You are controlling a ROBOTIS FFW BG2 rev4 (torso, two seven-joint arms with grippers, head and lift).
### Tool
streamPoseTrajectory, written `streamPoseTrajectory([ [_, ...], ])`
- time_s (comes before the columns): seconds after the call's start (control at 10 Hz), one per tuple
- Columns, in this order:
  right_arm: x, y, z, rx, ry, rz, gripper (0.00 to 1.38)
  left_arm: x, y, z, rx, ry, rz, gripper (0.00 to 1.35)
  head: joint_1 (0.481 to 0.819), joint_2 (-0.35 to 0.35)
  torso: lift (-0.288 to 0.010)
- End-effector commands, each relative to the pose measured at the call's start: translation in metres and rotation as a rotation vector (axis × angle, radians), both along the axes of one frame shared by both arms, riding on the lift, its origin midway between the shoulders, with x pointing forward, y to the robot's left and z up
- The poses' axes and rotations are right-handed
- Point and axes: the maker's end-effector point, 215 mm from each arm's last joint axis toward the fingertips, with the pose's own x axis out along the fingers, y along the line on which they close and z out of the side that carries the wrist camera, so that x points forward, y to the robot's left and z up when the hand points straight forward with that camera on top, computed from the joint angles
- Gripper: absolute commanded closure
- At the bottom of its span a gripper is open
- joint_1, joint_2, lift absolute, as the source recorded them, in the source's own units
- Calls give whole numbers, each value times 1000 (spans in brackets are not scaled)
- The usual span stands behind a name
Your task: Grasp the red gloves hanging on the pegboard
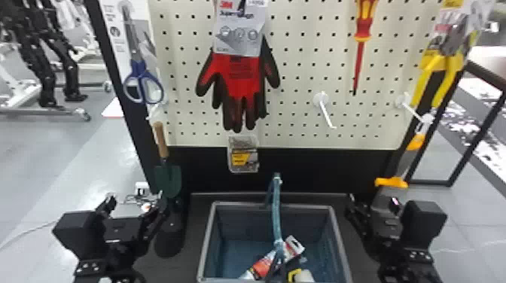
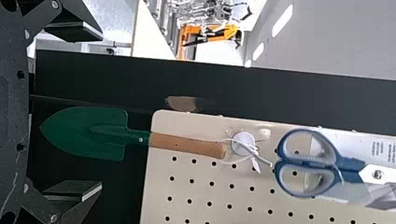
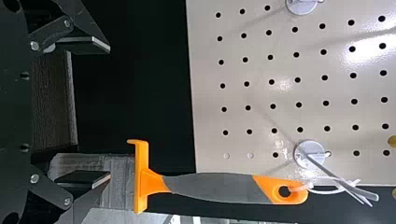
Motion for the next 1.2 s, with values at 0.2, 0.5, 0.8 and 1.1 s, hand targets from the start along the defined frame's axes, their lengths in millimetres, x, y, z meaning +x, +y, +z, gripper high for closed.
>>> streamPoseTrajectory([
  [0.2, 0, 0, -1, 1, 2, 0, 321, 2, -4, 6, -8, -14, -7, 177, 549, 0, -100],
  [0.5, -1, 1, -1, 6, 2, 1, 321, 2, -4, 8, -17, -20, -10, 176, 549, 0, -100],
  [0.8, -1, 0, -2, 8, 2, 1, 321, 10, -20, 31, -78, -54, -69, 176, 549, 0, -100],
  [1.1, -1, 0, -4, 9, 5, 1, 321, 20, -35, 75, -121, -87, -130, 177, 549, 0, -100],
])
